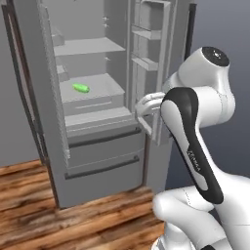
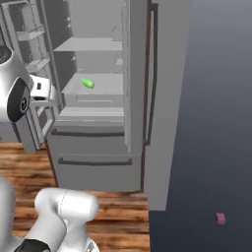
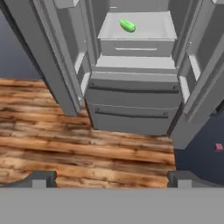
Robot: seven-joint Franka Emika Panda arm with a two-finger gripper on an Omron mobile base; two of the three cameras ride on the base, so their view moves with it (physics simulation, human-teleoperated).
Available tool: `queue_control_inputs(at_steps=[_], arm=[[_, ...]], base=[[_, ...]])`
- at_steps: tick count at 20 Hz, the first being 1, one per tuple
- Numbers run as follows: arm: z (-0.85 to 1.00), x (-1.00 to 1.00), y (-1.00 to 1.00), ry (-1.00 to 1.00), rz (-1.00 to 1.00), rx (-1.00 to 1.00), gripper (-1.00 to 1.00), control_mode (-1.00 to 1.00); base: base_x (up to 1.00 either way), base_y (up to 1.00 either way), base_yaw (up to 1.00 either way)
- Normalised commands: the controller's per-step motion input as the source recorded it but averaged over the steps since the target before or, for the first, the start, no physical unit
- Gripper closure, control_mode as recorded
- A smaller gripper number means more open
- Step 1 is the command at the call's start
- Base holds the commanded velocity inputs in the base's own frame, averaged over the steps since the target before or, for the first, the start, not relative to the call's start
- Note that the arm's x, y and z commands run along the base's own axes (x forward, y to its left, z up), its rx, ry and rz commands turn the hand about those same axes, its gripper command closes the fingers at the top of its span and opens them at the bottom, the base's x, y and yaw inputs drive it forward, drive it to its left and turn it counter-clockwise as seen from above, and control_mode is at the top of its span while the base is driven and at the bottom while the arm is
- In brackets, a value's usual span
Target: Take the cheese, shrimp, and corn from the fridge and place them on the plate on the dining counter to create an appetizer plate.
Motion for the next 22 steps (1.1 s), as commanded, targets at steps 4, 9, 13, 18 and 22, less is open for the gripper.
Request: queue_control_inputs(at_steps=[4, 9, 13, 18, 22], arm=[[0.0, 0.0, 0.0, 0.0, 0.0, 0.0, -1.0, 1.0], [0.0, 0.0, 0.0, 0.0, 0.0, 0.0, -1.0, 1.0], [0.0, 0.0, 0.0, 0.0, 0.0, 0.0, -1.0, 1.0], [0.0, 0.0, 0.0, 0.0, 0.0, 0.0, -1.0, 1.0], [-0.84, 0.62, -0.12, 0.0, 0.16, -0.12, -1.0, -1.0]], base=[[1.0, -0.17, 0.17], [1.0, -0.12, 0.17], [1.0, -0.1, 0.17], [0.82, -0.01, 0.17], [0.0, 0.0, 0.0]])
